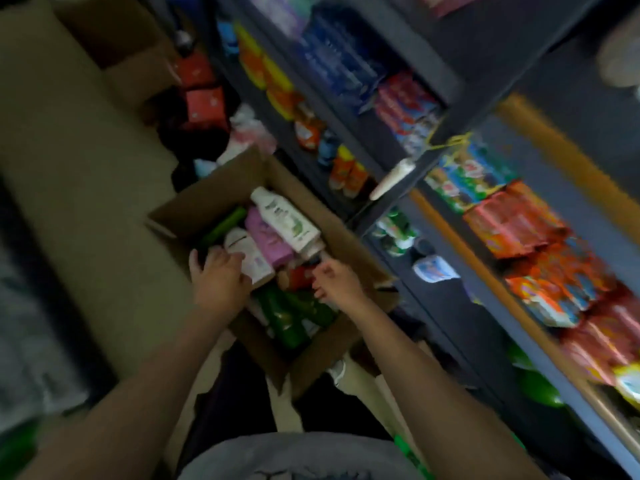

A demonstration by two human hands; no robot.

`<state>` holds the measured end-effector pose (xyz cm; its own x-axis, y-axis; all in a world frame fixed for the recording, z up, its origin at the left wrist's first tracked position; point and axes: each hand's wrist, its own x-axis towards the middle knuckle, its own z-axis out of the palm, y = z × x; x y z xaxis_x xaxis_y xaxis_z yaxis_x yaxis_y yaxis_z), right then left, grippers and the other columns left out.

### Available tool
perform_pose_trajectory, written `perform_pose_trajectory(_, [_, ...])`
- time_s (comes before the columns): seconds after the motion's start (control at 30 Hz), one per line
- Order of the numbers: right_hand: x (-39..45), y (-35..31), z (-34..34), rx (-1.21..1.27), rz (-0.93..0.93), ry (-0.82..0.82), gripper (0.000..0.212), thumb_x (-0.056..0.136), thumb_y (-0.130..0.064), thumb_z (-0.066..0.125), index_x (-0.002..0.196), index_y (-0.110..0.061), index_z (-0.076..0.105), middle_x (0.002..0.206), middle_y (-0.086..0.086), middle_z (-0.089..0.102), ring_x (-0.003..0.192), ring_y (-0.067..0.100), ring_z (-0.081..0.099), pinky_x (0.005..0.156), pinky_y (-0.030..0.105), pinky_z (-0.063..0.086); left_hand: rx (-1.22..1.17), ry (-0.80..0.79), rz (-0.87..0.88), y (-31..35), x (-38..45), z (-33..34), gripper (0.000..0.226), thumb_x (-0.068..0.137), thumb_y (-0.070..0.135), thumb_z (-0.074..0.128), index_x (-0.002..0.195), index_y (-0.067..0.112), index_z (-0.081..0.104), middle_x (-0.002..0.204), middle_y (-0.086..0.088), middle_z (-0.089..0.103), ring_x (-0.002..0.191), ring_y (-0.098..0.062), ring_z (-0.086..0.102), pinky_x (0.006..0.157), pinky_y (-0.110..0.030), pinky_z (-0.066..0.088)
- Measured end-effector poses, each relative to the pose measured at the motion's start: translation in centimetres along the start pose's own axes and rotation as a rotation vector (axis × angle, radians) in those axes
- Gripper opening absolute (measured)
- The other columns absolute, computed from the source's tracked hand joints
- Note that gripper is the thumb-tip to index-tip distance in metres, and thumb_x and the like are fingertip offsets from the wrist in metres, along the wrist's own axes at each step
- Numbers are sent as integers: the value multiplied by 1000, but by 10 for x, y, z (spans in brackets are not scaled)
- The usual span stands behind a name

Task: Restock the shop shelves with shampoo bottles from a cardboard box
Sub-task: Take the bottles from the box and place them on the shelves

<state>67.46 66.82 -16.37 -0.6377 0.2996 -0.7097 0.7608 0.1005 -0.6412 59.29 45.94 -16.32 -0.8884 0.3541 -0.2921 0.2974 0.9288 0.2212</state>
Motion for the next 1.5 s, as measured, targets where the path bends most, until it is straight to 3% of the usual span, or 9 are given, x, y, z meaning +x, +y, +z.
perform_pose_trajectory(0.2, [67,40,84,17,236,-49,6,96,-13,52,96,-16,57,101,11,62,84,23,61,61,33,54,-2,87,28,-53,-20,19,43,89,39,39,98,14,72,88,-3,72,102,-30,60,117,-56,4])
perform_pose_trajectory(0.33, [104,29,98,437,332,113,41,92,-25,66,128,-11,54,120,11,64,102,27,65,60,32,55,-70,181,47,-54,-16,29,24,87,29,54,95,17,73,85,-1,71,95,-26,61,119,-55,6])
perform_pose_trajectory(0.53, [160,-8,76,780,323,300,64,81,-35,79,133,-9,51,117,15,66,98,30,69,66,44,62,-83,215,65,-55,-11,38,18,88,29,58,92,19,73,85,2,70,93,-23,60,120,-57,8])
perform_pose_trajectory(0.97, [105,-66,85,643,296,-80,38,85,-19,76,119,-11,60,114,13,68,98,26,67,72,42,61,-77,119,13,-46,-7,29,28,93,35,48,97,24,73,89,5,70,101,-19,58,121,-47,-7])
perform_pose_trajectory(1.07, [50,-75,73,633,189,-238,43,86,-16,72,128,-12,59,114,9,71,105,25,68,93,43,55,-419,63,-125,-32,-1,3,36,98,45,43,116,24,67,94,8,66,110,-15,55,122,-40,-4])
perform_pose_trajectory(1.13, [10,-77,58,659,87,-363,50,81,-16,70,130,-16,58,122,8,69,112,25,66,96,42,53,-908,19,-271,-16,2,-33,40,99,46,51,130,20,56,103,9,64,111,-11,58,118,-37,26])
perform_pose_trajectory(1.23, [-40,-82,37,639,-77,-477,50,80,-9,69,127,-21,58,125,7,67,114,23,64,92,38,55,-1552,-133,-307,11,3,-89,40,97,30,61,133,13,54,114,-2,71,100,-16,70,77,-26,58])
perform_pose_trajectory(1.37, [-87,-104,-3,361,-265,-363,50,80,-15,79,125,-30,60,120,2,71,111,21,67,94,44,55,-1687,-170,-110,55,-11,-150,45,85,42,61,121,15,62,102,-6,75,91,-20,72,73,-34,60])
perform_pose_trajectory(1.5, [-142,-132,-65,202,-420,-178,38,82,-20,79,116,-28,64,109,-8,74,98,10,71,82,28,58,-1618,-252,69,127,-31,-192,40,85,47,53,109,18,67,96,-5,77,85,-19,74,70,-34,61])
